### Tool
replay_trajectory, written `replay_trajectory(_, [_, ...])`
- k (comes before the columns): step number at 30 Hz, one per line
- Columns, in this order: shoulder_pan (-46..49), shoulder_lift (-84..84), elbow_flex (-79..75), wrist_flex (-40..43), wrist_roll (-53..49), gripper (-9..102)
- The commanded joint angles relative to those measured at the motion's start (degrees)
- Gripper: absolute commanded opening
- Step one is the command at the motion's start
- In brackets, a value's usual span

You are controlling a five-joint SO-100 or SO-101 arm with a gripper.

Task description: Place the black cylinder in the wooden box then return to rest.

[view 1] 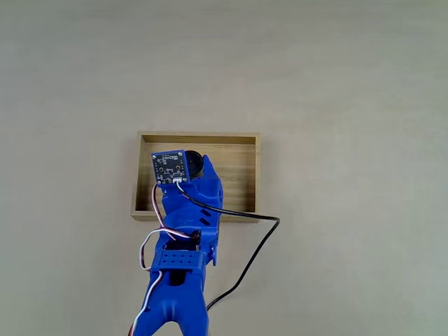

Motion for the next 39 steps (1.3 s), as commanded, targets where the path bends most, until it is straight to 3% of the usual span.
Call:
replay_trajectory(1, [0.6, -1.1, -2.1, -2.4, 0.4, 22])
replay_trajectory(14, [0.7, -2.4, -2.5, -2.4, 0.4, 29])
replay_trajectory(30, [0.2, -9.8, -2.5, -1.9, -0.8, 30])
replay_trajectory(39, [-0.9, -18.7, -4.0, 12.8, -4.5, 25])
